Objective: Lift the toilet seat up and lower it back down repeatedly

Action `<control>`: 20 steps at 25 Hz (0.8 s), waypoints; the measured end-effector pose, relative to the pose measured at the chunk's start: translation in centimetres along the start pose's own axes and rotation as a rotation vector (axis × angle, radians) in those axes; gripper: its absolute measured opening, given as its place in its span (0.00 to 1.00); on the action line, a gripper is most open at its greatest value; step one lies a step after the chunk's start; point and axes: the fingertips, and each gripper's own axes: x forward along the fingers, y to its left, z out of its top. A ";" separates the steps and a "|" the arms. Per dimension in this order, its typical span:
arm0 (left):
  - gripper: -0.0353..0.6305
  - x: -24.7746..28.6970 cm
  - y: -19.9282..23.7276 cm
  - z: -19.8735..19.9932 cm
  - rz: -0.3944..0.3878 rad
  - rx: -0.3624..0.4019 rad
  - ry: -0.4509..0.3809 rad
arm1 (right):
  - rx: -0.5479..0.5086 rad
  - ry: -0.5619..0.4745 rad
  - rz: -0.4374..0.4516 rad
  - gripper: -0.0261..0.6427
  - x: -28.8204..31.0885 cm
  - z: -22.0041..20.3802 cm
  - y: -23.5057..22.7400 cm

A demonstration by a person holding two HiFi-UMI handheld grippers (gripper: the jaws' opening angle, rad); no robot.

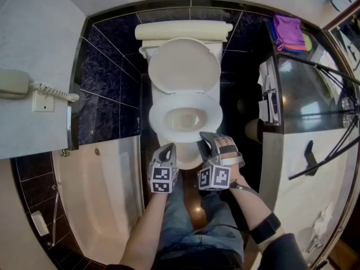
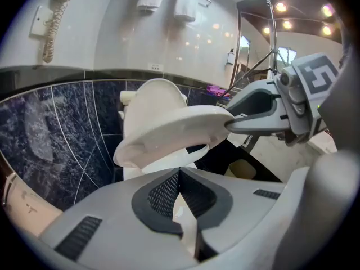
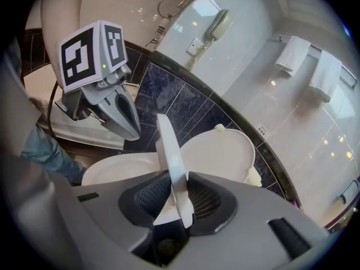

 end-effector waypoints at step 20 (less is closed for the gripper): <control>0.05 0.1 -2.1 -12.1 -0.022 -0.061 0.080 | -0.190 0.024 0.181 0.18 -1.9 -5.5 16.0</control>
